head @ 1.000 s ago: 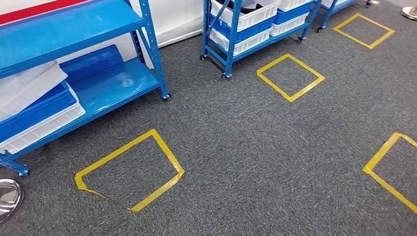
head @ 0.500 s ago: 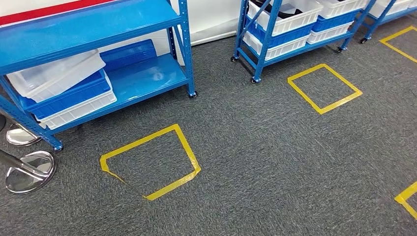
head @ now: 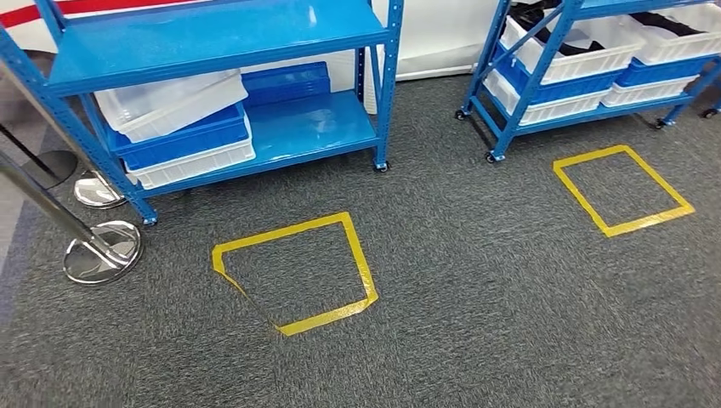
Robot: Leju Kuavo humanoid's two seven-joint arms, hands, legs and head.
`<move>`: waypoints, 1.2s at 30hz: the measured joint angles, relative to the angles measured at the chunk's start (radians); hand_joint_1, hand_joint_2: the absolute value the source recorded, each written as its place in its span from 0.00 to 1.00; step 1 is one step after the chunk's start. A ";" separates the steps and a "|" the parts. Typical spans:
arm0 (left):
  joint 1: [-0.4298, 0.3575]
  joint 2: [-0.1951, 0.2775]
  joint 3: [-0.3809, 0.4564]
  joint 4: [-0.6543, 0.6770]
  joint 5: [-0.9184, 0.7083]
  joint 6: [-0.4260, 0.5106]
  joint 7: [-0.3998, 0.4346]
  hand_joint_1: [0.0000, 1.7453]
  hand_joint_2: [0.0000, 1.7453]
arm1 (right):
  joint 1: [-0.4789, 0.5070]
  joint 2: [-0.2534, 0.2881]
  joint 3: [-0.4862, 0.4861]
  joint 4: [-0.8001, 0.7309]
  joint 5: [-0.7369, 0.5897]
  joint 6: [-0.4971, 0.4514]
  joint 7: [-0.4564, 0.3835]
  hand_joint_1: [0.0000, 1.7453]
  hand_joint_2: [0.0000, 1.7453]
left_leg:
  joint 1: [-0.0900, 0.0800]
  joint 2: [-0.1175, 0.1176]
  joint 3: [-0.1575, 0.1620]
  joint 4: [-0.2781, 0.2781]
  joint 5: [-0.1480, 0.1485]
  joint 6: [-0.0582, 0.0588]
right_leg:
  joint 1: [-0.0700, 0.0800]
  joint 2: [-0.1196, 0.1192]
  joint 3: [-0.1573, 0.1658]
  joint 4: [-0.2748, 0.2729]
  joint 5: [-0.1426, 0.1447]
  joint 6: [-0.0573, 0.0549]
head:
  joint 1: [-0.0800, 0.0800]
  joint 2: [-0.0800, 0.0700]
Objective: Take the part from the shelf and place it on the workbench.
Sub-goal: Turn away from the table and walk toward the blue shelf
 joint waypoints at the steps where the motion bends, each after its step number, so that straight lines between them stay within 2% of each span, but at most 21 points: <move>1: -0.001 -0.002 0.003 0.000 0.002 -0.004 0.001 0.00 0.00 | 0.001 -0.002 0.004 0.000 -0.004 0.000 0.005 0.00 0.00 | 0.001 -0.012 -0.003 0.001 0.002 -0.005 | 0.000 0.023 0.020 -0.049 0.017 -0.004 | 0.000 0.000; 3: -0.001 -0.003 0.005 0.000 -0.008 -0.027 0.005 0.00 0.00 | 0.000 -0.006 0.008 0.000 -0.020 -0.005 0.017 0.00 0.00 | 0.004 -0.034 -0.009 -0.002 0.009 -0.018 | 0.002 0.043 0.032 -0.083 0.020 -0.009 | 0.000 0.000; 5: 0.002 -0.001 0.006 0.000 -0.030 -0.055 0.005 0.00 0.00 | -0.002 -0.008 0.008 0.000 -0.035 -0.012 0.023 0.00 0.00 | 0.005 -0.044 -0.014 -0.006 0.013 -0.031 | 0.001 0.020 0.038 -0.095 0.026 -0.013 | 0.001 0.000; 7: 0.002 0.001 0.006 0.000 -0.047 -0.069 0.003 0.00 0.00 | -0.001 -0.012 0.008 0.001 -0.048 -0.024 0.021 0.00 0.00 | 0.000 0.006 -0.033 0.033 -0.015 -0.041 | -0.005 -0.009 0.047 -0.110 0.035 -0.022 | -0.005 0.000; 9: -0.003 0.002 0.006 0.000 -0.068 -0.080 0.003 0.00 0.00 | 0.004 -0.015 0.008 0.001 -0.066 -0.045 0.012 0.00 0.00 | -0.001 0.073 -0.087 0.148 -0.079 -0.048 | -0.002 -0.041 0.049 -0.114 0.037 -0.027 | -0.011 0.000; 11: -0.006 0.003 0.005 0.000 -0.103 -0.093 0.003 0.00 0.00 | 0.008 -0.020 0.008 0.002 -0.089 -0.063 0.003 0.00 0.00 | 0.000 0.094 -0.132 0.251 -0.117 -0.054 | 0.002 -0.077 0.049 -0.112 0.035 -0.029 | -0.011 0.000; 12: -0.006 0.004 0.003 0.000 -0.122 -0.098 0.000 0.00 0.00 | 0.008 -0.022 0.008 0.002 -0.100 -0.072 0.001 0.00 0.00 | 0.000 0.097 -0.130 0.254 -0.109 -0.055 | 0.002 -0.092 0.049 -0.111 0.033 -0.029 | -0.011 0.000; 14: -0.007 0.009 0.000 0.000 -0.155 -0.103 -0.013 0.00 0.00 | 0.007 -0.026 0.006 0.003 -0.117 -0.098 -0.002 0.00 0.00 | -0.001 0.116 -0.070 0.155 -0.054 -0.053 | 0.003 -0.118 0.052 -0.109 0.029 -0.025 | -0.012 0.000; 16: -0.013 0.016 -0.002 0.000 -0.170 -0.103 -0.024 0.00 0.00 | 0.007 -0.030 0.004 0.003 -0.122 -0.131 -0.002 0.00 0.00 | -0.009 0.156 0.000 0.032 -0.016 -0.040 | 0.009 -0.139 0.055 -0.105 0.021 -0.016 | -0.011 0.000; 17: -0.016 0.017 -0.002 0.000 -0.173 -0.102 -0.026 0.00 0.00 | 0.007 -0.033 0.004 0.003 -0.122 -0.145 -0.001 0.00 0.00 | -0.013 0.168 0.016 0.001 -0.011 -0.032 | 0.011 -0.147 0.056 -0.103 0.019 -0.011 | -0.010 0.000; 19: -0.019 0.020 -0.005 0.000 -0.176 -0.096 -0.026 0.00 0.00 | 0.005 -0.039 0.001 0.003 -0.127 -0.177 0.003 0.00 0.00 | -0.015 0.156 0.017 -0.009 -0.011 -0.017 | 0.014 -0.162 0.059 -0.103 0.016 -0.003 | -0.009 0.000; 20: -0.018 0.021 -0.007 0.000 -0.178 -0.092 -0.023 0.00 0.00 | 0.004 -0.042 -0.001 0.003 -0.135 -0.201 0.008 0.00 0.00 | -0.013 0.149 0.018 -0.011 -0.009 -0.011 | 0.013 -0.161 0.060 -0.101 0.012 0.002 | -0.009 0.000; 22: -0.017 0.021 -0.009 -0.001 -0.179 -0.080 -0.016 0.00 0.00 | 0.004 -0.049 -0.008 0.004 -0.153 -0.250 0.019 0.00 0.00 | -0.009 0.137 0.021 -0.019 -0.005 0.000 | 0.008 -0.120 0.046 -0.062 -0.017 0.014 | -0.007 0.000; 24: -0.019 0.018 -0.010 -0.001 -0.180 -0.065 -0.007 0.00 0.00 | 0.006 -0.057 -0.015 0.005 -0.158 -0.259 0.032 0.00 0.00 | -0.007 0.128 0.021 -0.022 -0.003 0.008 | 0.004 -0.067 -0.007 0.048 -0.076 0.022 | -0.003 0.000; 25: -0.020 0.016 -0.010 -0.001 -0.181 -0.056 -0.003 0.00 0.00 | 0.008 -0.060 -0.017 0.006 -0.155 -0.249 0.039 0.00 0.00 | -0.007 0.121 0.020 -0.021 -0.003 0.011 | 0.003 -0.056 -0.041 0.114 -0.102 0.024 | -0.002 0.000; 27: -0.020 0.013 -0.010 -0.002 -0.180 -0.037 0.005 0.00 0.00 | 0.012 -0.065 -0.018 0.008 -0.148 -0.222 0.051 0.00 0.00 | -0.007 0.106 0.022 -0.020 -0.006 0.013 | 0.001 -0.051 -0.080 0.176 -0.101 0.026 | -0.002 0.000; 28: -0.019 0.012 -0.010 -0.002 -0.177 -0.027 0.008 0.00 0.00 | 0.015 -0.067 -0.018 0.009 -0.146 -0.214 0.055 0.00 0.00 | -0.006 0.098 0.024 -0.020 -0.009 0.012 | 0.001 -0.051 -0.073 0.151 -0.070 0.026 | -0.002 0.000; 30: -0.018 0.011 -0.010 -0.002 -0.172 -0.010 0.011 0.00 0.00 | 0.018 -0.071 -0.018 0.010 -0.141 -0.212 0.059 0.00 0.00 | -0.007 0.087 0.031 -0.018 -0.013 0.007 | 0.000 -0.048 -0.023 0.025 0.007 0.021 | -0.002 0.000; 31: -0.018 0.011 -0.010 -0.002 -0.171 -0.004 0.012 0.00 0.00 | 0.017 -0.072 -0.018 0.010 -0.141 -0.216 0.059 0.00 0.00 | -0.009 0.083 0.032 -0.015 -0.015 0.003 | 0.001 -0.045 0.001 -0.036 0.029 0.017 | -0.002 0.000; 33: -0.019 0.010 -0.010 -0.003 -0.172 0.002 0.012 0.00 0.00 | 0.016 -0.073 -0.018 0.010 -0.140 -0.225 0.057 0.00 0.00 | -0.011 0.079 0.031 -0.013 -0.018 -0.008 | 0.004 -0.041 0.021 -0.089 0.036 0.008 | -0.004 0.000; 36: -0.016 0.009 -0.010 -0.003 -0.174 -0.001 0.011 0.00 0.00 | 0.015 -0.072 -0.019 0.010 -0.138 -0.228 0.056 0.00 0.00 | -0.010 0.081 0.028 -0.006 -0.026 -0.024 | 0.003 -0.042 0.028 -0.096 0.034 -0.010 | -0.005 0.000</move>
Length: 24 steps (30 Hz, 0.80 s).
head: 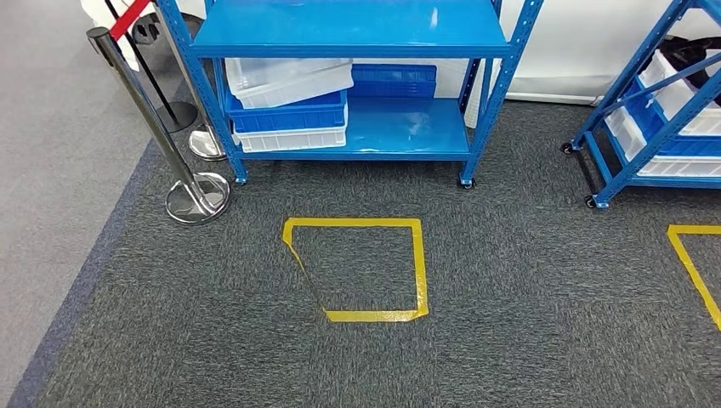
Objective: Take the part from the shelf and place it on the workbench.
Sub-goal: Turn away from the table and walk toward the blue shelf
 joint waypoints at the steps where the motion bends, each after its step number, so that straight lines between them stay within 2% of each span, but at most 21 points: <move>1: 0.000 0.000 0.000 0.000 -0.002 -0.002 0.000 0.00 0.00 | 0.000 0.000 0.000 0.000 0.002 0.001 0.000 0.00 0.00 | 0.001 0.003 -0.009 0.022 -0.012 -0.006 | -0.001 -0.001 0.005 -0.003 0.000 -0.006 | -0.003 0.000; 3: 0.000 0.000 0.000 0.000 -0.007 -0.007 -0.002 0.00 0.00 | 0.000 -0.001 0.000 0.001 0.010 0.005 0.002 0.00 0.00 | 0.003 0.010 -0.062 0.126 -0.061 -0.015 | -0.002 -0.004 0.013 -0.006 -0.003 -0.016 | -0.007 0.000; 5: 0.002 0.000 0.000 0.000 -0.014 -0.008 -0.006 0.00 0.00 | 0.001 -0.001 0.000 0.001 0.015 0.006 0.004 0.00 0.00 | 0.005 0.013 -0.135 0.252 -0.099 -0.020 | 0.000 -0.005 0.020 -0.006 -0.011 -0.022 | -0.009 0.000; 6: 0.003 -0.001 0.000 0.000 -0.017 -0.009 -0.007 0.00 0.00 | 0.001 -0.001 0.000 0.001 0.015 0.005 0.004 0.00 0.00 | 0.005 0.013 -0.155 0.279 -0.094 -0.020 | 0.001 -0.005 0.026 -0.006 -0.016 -0.022 | -0.009 0.000; 7: 0.004 -0.001 0.000 0.000 -0.019 -0.009 -0.008 0.00 0.00 | 0.002 -0.001 0.000 0.001 0.015 0.004 0.004 0.00 0.00 | 0.005 0.014 -0.157 0.266 -0.069 -0.019 | 0.001 -0.005 0.035 -0.005 -0.023 -0.022 | -0.010 0.000; 9: 0.005 0.000 0.000 0.000 -0.022 -0.009 -0.008 0.00 0.00 | 0.003 0.000 0.000 0.001 0.015 0.002 0.005 0.00 0.00 | 0.004 0.017 -0.113 0.151 0.012 -0.009 | 0.001 -0.005 0.055 -0.006 -0.040 -0.017 | -0.010 0.000; 10: 0.005 0.000 0.000 0.000 -0.023 -0.009 -0.009 0.00 0.00 | 0.003 0.000 0.000 0.001 0.015 0.002 0.006 0.00 0.00 | 0.000 0.020 -0.084 0.089 0.038 -0.002 | 0.003 -0.005 0.063 -0.006 -0.050 -0.013 | -0.009 0.000; 11: 0.004 0.000 0.000 0.000 -0.024 -0.009 -0.010 0.00 0.00 | 0.002 0.001 0.000 0.001 0.015 0.003 0.007 0.00 0.00 | -0.004 0.023 -0.062 0.045 0.046 0.005 | 0.004 -0.006 0.068 -0.007 -0.058 -0.007 | -0.009 0.000; 12: 0.003 0.000 -0.001 0.000 -0.024 -0.009 -0.011 0.00 0.00 | 0.001 0.001 0.000 0.001 0.015 0.005 0.007 0.00 0.00 | -0.007 0.024 -0.048 0.020 0.039 0.011 | 0.005 -0.007 0.075 -0.007 -0.063 -0.001 | -0.008 0.000; 15: 0.005 0.000 -0.001 0.000 -0.025 -0.009 -0.014 0.00 0.00 | -0.001 0.001 0.000 0.001 0.015 0.009 0.010 0.00 0.00 | -0.005 0.018 -0.020 -0.004 0.015 0.029 | 0.005 -0.009 0.088 0.012 -0.061 0.014 | -0.005 0.000; 16: 0.006 -0.001 -0.001 0.000 -0.025 -0.009 -0.015 0.00 0.00 | -0.003 0.001 0.000 0.001 0.015 0.010 0.010 0.00 0.00 | -0.003 0.016 -0.007 -0.008 0.010 0.035 | 0.004 -0.009 0.075 0.040 -0.063 0.018 | -0.004 0.000; 17: 0.006 -0.001 -0.001 0.000 -0.025 -0.009 -0.015 0.00 0.00 | -0.004 0.001 0.000 0.001 0.015 0.010 0.010 0.00 0.00 | -0.001 0.015 0.007 -0.012 0.004 0.040 | 0.002 -0.008 0.048 0.086 -0.073 0.023 | -0.002 0.000; 20: 0.006 -0.004 -0.001 -0.001 -0.032 -0.013 -0.017 0.00 0.00 | -0.003 0.001 0.000 0.001 0.015 0.015 0.010 0.00 0.00 | 0.000 0.013 0.041 -0.015 -0.026 0.047 | -0.003 -0.005 -0.080 0.253 -0.133 0.035 | 0.000 0.000; 21: 0.008 -0.006 -0.001 -0.001 -0.036 -0.014 -0.017 0.00 0.00 | -0.002 0.000 0.000 0.001 0.014 0.018 0.011 0.00 0.00 | 0.001 0.010 0.056 -0.015 -0.038 0.046 | -0.005 -0.005 -0.114 0.276 -0.146 0.037 | 0.001 0.000; 22: 0.010 -0.008 -0.001 -0.001 -0.039 -0.014 -0.017 0.00 0.00 | 0.000 0.000 0.000 0.002 0.014 0.021 0.013 0.00 0.00 | 0.001 0.008 0.072 -0.015 -0.050 0.044 | -0.005 -0.006 -0.135 0.273 -0.145 0.039 | 0.001 0.000; 23: 0.011 -0.011 -0.001 -0.001 -0.042 -0.013 -0.018 0.00 0.00 | 0.003 0.000 0.000 0.002 0.013 0.023 0.015 0.00 0.00 | 0.003 0.005 0.091 -0.015 -0.064 0.041 | -0.007 -0.006 -0.142 0.237 -0.118 0.039 | 0.001 0.000; 24: 0.012 -0.015 -0.001 -0.002 -0.043 -0.012 -0.018 0.00 0.00 | 0.006 -0.001 0.000 0.002 0.013 0.024 0.018 0.00 0.00 | 0.004 0.004 0.108 -0.015 -0.079 0.037 | -0.008 -0.006 -0.140 0.181 -0.067 0.039 | 0.001 0.000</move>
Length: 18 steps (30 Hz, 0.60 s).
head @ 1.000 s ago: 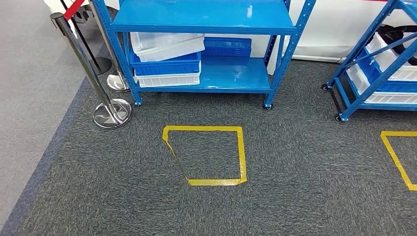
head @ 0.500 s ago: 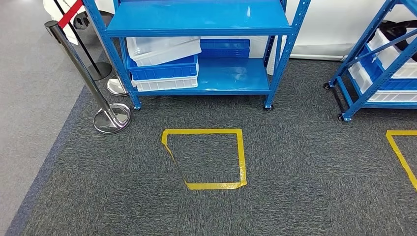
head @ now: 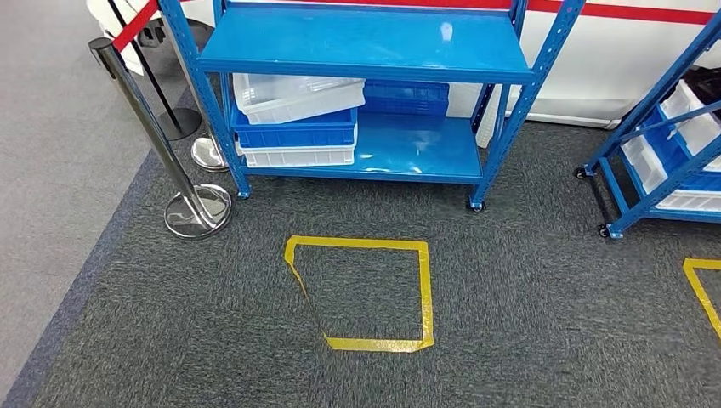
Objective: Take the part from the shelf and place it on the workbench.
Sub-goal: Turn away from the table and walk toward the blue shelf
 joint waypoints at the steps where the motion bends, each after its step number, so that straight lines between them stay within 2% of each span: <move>1: 0.000 -0.003 0.000 -0.001 -0.001 0.001 0.000 0.00 0.00 | 0.004 0.000 0.000 0.001 0.000 0.001 0.002 0.00 0.00 | 0.000 -0.001 0.018 0.003 -0.016 -0.004 | 0.000 0.000 0.001 -0.056 0.062 -0.002 | 0.000 0.000; 2: -0.001 -0.006 -0.001 -0.002 -0.002 0.002 0.000 0.00 0.00 | 0.006 -0.001 0.000 0.002 0.000 0.001 0.003 0.00 0.00 | 0.000 -0.002 0.031 0.002 -0.030 -0.010 | 0.003 -0.001 0.005 -0.101 0.113 -0.007 | 0.002 0.000; 3: -0.002 -0.008 -0.002 -0.003 -0.003 0.002 0.000 0.00 0.00 | 0.006 -0.001 0.000 0.003 0.000 0.002 0.004 0.00 0.00 | 0.000 -0.003 0.041 -0.002 -0.042 -0.017 | 0.006 0.000 0.008 -0.125 0.143 -0.014 | 0.002 0.000; 4: -0.003 -0.011 -0.003 -0.004 -0.003 0.002 0.002 0.00 0.00 | 0.005 -0.001 0.000 0.003 0.000 0.003 0.005 0.00 0.00 | -0.001 -0.004 0.051 -0.003 -0.048 -0.024 | 0.009 0.000 0.012 -0.133 0.149 -0.023 | 0.003 0.000; 5: -0.005 -0.014 -0.003 -0.005 -0.003 0.001 0.005 0.00 0.00 | 0.003 -0.001 0.000 0.004 0.000 0.003 0.006 0.00 0.00 | -0.001 -0.004 0.055 -0.002 -0.045 -0.031 | 0.010 0.001 0.023 -0.137 0.139 -0.031 | 0.003 0.000; 6: -0.009 -0.017 -0.003 -0.006 -0.003 -0.002 0.012 0.00 0.00 | 0.002 -0.001 0.000 0.003 0.001 0.003 0.008 0.00 0.00 | 0.000 -0.002 0.052 0.015 -0.036 -0.036 | 0.009 0.003 0.036 -0.144 0.135 -0.039 | 0.002 0.000; 7: -0.015 -0.021 -0.004 -0.008 -0.003 -0.007 0.021 0.00 0.00 | 0.002 -0.001 0.000 0.004 0.002 0.004 0.010 0.00 0.00 | 0.000 0.000 0.035 0.056 -0.018 -0.040 | 0.007 0.003 0.051 -0.153 0.128 -0.047 | 0.001 0.000; 8: -0.022 -0.027 -0.004 -0.009 -0.003 -0.013 0.032 0.00 0.00 | 0.001 -0.002 0.000 0.004 0.003 0.004 0.011 0.00 0.00 | 0.001 0.003 0.001 0.112 -0.004 -0.043 | 0.006 0.003 0.068 -0.162 0.120 -0.054 | 0.000 0.000; 9: -0.028 -0.032 -0.004 -0.011 -0.004 -0.019 0.043 0.00 0.00 | 0.001 -0.003 0.000 0.004 0.002 0.003 0.011 0.00 0.00 | 0.002 0.007 -0.044 0.175 -0.002 -0.047 | 0.006 0.003 0.087 -0.171 0.111 -0.059 | -0.001 0.000; 10: -0.033 -0.038 -0.004 -0.012 -0.005 -0.024 0.052 0.00 0.00 | 0.000 -0.004 0.000 0.005 0.002 0.000 0.012 0.00 0.00 | 0.002 0.009 -0.090 0.229 -0.016 -0.050 | 0.007 0.003 0.105 -0.178 0.101 -0.062 | -0.002 0.000; 11: -0.037 -0.043 -0.004 -0.013 -0.008 -0.028 0.060 0.00 0.00 | 0.000 -0.002 0.000 0.005 0.001 -0.005 0.014 0.00 0.00 | 0.002 0.010 -0.133 0.265 -0.053 -0.052 | 0.007 0.004 0.126 -0.184 0.088 -0.064 | -0.002 0.000; 13: -0.039 -0.051 -0.004 -0.013 -0.015 -0.035 0.069 0.00 0.00 | 0.001 0.006 0.000 0.005 -0.002 -0.018 0.021 0.00 0.00 | 0.002 0.011 -0.193 0.269 -0.130 -0.050 | 0.009 0.009 0.172 -0.191 0.059 -0.064 | -0.002 0.000; 14: -0.039 -0.053 -0.004 -0.013 -0.020 -0.039 0.072 0.00 0.00 | 0.001 0.012 0.000 0.004 -0.004 -0.023 0.025 0.00 0.00 | 0.000 0.011 -0.211 0.240 -0.140 -0.045 | 0.010 0.012 0.198 -0.192 0.041 -0.063 | -0.002 0.000; 15: -0.039 -0.055 -0.004 -0.013 -0.024 -0.042 0.072 0.00 0.00 | 0.000 0.017 0.000 0.004 -0.006 -0.026 0.029 0.00 0.00 | -0.001 0.011 -0.221 0.196 -0.107 -0.038 | 0.012 0.013 0.222 -0.192 0.023 -0.063 | -0.002 0.000; 17: -0.037 -0.055 -0.005 -0.013 -0.032 -0.048 0.072 0.00 0.00 | -0.005 0.032 0.000 0.003 -0.013 -0.026 0.040 0.00 0.00 | -0.012 0.010 -0.232 0.093 0.054 -0.018 | 0.015 0.017 0.260 -0.191 -0.014 -0.058 | 0.000 0.000; 18: -0.035 -0.055 -0.005 -0.013 -0.034 -0.051 0.072 0.00 0.00 | -0.011 0.039 0.000 0.002 -0.015 -0.023 0.045 0.00 0.00 | -0.017 0.008 -0.231 0.063 0.122 -0.012 | 0.016 0.019 0.273 -0.190 -0.032 -0.053 | 0.002 0.000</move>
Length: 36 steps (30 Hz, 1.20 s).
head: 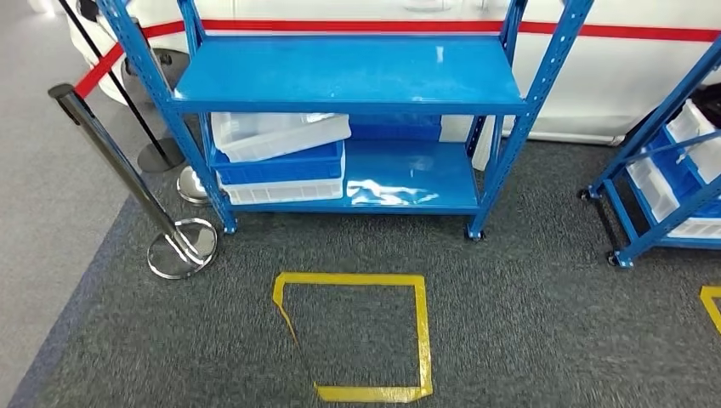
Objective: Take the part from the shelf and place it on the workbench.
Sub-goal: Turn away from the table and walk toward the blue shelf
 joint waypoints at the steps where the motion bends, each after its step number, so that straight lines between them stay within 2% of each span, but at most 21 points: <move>1: 0.000 -0.001 0.000 0.000 -0.002 -0.002 0.000 0.00 0.00 | -0.007 0.006 0.000 -0.002 -0.002 0.004 0.005 0.00 0.00 | -0.004 -0.002 0.004 -0.015 0.039 0.005 | 0.000 0.003 0.013 0.003 -0.012 0.006 | 0.002 0.000; 4: -0.017 -0.005 0.000 0.000 -0.008 -0.005 0.001 0.00 0.00 | -0.031 0.011 0.000 -0.008 -0.003 0.017 0.012 0.00 0.00 | -0.003 -0.005 0.037 -0.026 0.028 0.017 | -0.001 0.002 0.011 0.056 0.000 0.022 | 0.004 0.000; 6: -0.029 -0.005 0.000 0.000 -0.011 -0.004 0.001 0.00 0.00 | -0.044 0.012 0.000 -0.011 -0.005 0.028 0.014 0.00 0.00 | 0.002 -0.006 0.060 -0.041 0.019 0.027 | -0.004 -0.001 -0.054 0.158 0.005 0.031 | 0.006 0.000; 7: -0.032 -0.005 0.000 0.000 -0.012 -0.003 0.000 0.00 0.00 | -0.049 0.013 0.000 -0.012 -0.009 0.036 0.017 0.00 0.00 | 0.003 -0.006 0.072 -0.045 0.011 0.031 | -0.006 -0.002 -0.094 0.211 -0.015 0.036 | 0.007 0.000; 9: -0.032 -0.006 0.000 0.000 -0.016 -0.004 0.001 0.00 0.50 | -0.062 0.014 0.000 -0.014 -0.019 0.051 0.032 0.00 0.00 | 0.005 -0.008 0.099 -0.050 -0.010 0.030 | -0.010 -0.003 -0.165 0.273 -0.086 0.043 | 0.008 0.000; 10: -0.031 -0.006 0.000 0.000 -0.018 -0.004 0.001 0.00 0.75 | -0.069 0.016 0.000 -0.015 -0.023 0.059 0.043 0.00 0.00 | 0.007 -0.010 0.115 -0.050 -0.022 0.029 | -0.012 -0.003 -0.190 0.272 -0.112 0.047 | 0.008 0.000; 11: -0.030 -0.006 0.000 0.000 -0.019 -0.005 0.001 0.00 1.00 | -0.077 0.018 0.000 -0.015 -0.027 0.064 0.054 0.00 0.00 | 0.010 -0.011 0.130 -0.050 -0.035 0.026 | -0.014 -0.004 -0.205 0.249 -0.113 0.050 | 0.008 0.000; 12: -0.029 -0.006 0.000 0.000 -0.020 -0.005 0.001 0.00 1.00 | -0.084 0.019 0.000 -0.016 -0.030 0.068 0.063 0.00 0.00 | 0.012 -0.012 0.145 -0.050 -0.046 0.023 | -0.016 -0.004 -0.213 0.206 -0.081 0.053 | 0.008 0.000; 13: -0.027 -0.006 0.000 0.000 -0.020 -0.005 0.001 0.00 1.00 | -0.089 0.020 0.000 -0.016 -0.034 0.069 0.068 0.00 0.00 | 0.014 -0.014 0.157 -0.049 -0.058 0.019 | -0.019 -0.004 -0.218 0.148 -0.013 0.055 | 0.008 0.000; 15: -0.026 -0.005 0.000 0.000 -0.020 -0.007 0.000 0.00 1.00 | -0.095 0.021 0.000 -0.017 -0.040 0.070 0.071 0.00 0.50 | 0.014 -0.019 0.172 -0.041 -0.079 0.007 | -0.018 -0.005 -0.224 0.065 0.108 0.049 | 0.009 0.000; 16: -0.025 -0.005 0.000 0.000 -0.020 -0.008 0.000 0.00 1.00 | -0.096 0.022 0.000 -0.017 -0.042 0.070 0.070 0.00 0.75 | 0.013 -0.022 0.173 -0.038 -0.086 0.001 | -0.017 -0.006 -0.227 0.048 0.140 0.044 | 0.010 0.000; 17: -0.026 -0.005 0.000 0.000 -0.020 -0.009 0.000 0.00 1.00 | -0.098 0.022 0.000 -0.017 -0.043 0.070 0.070 0.00 1.00 | 0.013 -0.024 0.174 -0.035 -0.091 -0.003 | -0.014 -0.006 -0.228 0.048 0.141 0.039 | 0.010 0.000; 20: -0.024 -0.004 0.000 0.000 -0.019 -0.010 -0.001 0.00 1.00 | -0.100 0.022 -0.001 -0.017 -0.046 0.069 0.069 0.00 1.00 | 0.012 -0.024 0.175 -0.034 -0.094 -0.008 | -0.013 -0.005 -0.225 0.049 0.144 0.033 | 0.010 0.000; 22: -0.022 -0.003 0.000 0.000 -0.016 -0.012 -0.003 0.00 1.00 | -0.106 0.026 -0.003 -0.019 -0.064 0.067 0.068 0.00 1.00 | 0.014 -0.019 0.168 -0.010 -0.112 -0.019 | -0.016 -0.006 -0.212 0.042 0.147 0.017 | 0.008 0.000; 24: -0.020 -0.002 0.000 0.000 -0.011 -0.014 -0.007 0.00 1.00 | -0.112 0.030 -0.009 -0.022 -0.091 0.072 0.067 0.00 1.00 | 0.018 -0.007 0.090 0.126 -0.169 -0.035 | -0.017 -0.009 -0.195 0.033 0.140 -0.001 | 0.005 0.000; 25: -0.018 -0.001 0.000 0.000 -0.009 -0.014 -0.007 0.00 1.00 | -0.113 0.032 -0.013 -0.023 -0.101 0.075 0.066 0.00 1.00 | 0.019 -0.001 0.048 0.189 -0.185 -0.040 | -0.015 -0.010 -0.188 0.032 0.135 -0.007 | 0.003 0.000; 26: -0.012 0.001 0.004 0.000 -0.010 -0.015 -0.007 0.00 1.00 | -0.113 0.033 -0.017 -0.025 -0.104 0.077 0.066 0.00 1.00 | 0.020 0.001 0.022 0.213 -0.178 -0.041 | -0.013 -0.010 -0.183 0.032 0.129 -0.009 | 0.003 0.000; 28: 0.007 0.006 0.025 0.000 -0.015 -0.018 -0.009 0.00 1.00 | -0.111 0.033 -0.030 -0.035 -0.105 0.079 0.059 0.00 1.00 | 0.018 0.002 0.053 0.106 -0.093 -0.031 | -0.010 -0.007 -0.169 0.031 0.120 -0.009 | 0.003 0.000; 30: 0.028 0.012 0.061 0.001 -0.026 -0.024 -0.017 0.00 1.00 | -0.109 0.035 -0.049 -0.048 -0.106 0.084 0.046 0.00 1.00 | 0.010 0.005 0.090 -0.002 -0.045 -0.017 | -0.008 -0.006 -0.160 0.031 0.113 -0.004 | 0.003 0.000; 34: 0.058 0.017 0.147 0.002 -0.049 -0.041 -0.041 0.00 1.00 | -0.095 0.036 -0.097 -0.069 -0.107 0.097 0.018 0.00 1.00 | 0.006 0.002 0.110 -0.048 -0.031 0.002 | -0.007 -0.012 -0.155 0.031 0.101 0.018 | 0.001 0.000; 36: 0.070 0.017 0.203 0.001 -0.064 -0.053 -0.055 0.00 1.00 | -0.079 0.035 -0.131 -0.078 -0.108 0.102 0.001 0.00 1.00 | 0.013 0.003 0.123 -0.064 -0.027 0.010 | -0.007 -0.014 -0.166 0.068 0.071 0.030 | 0.002 0.000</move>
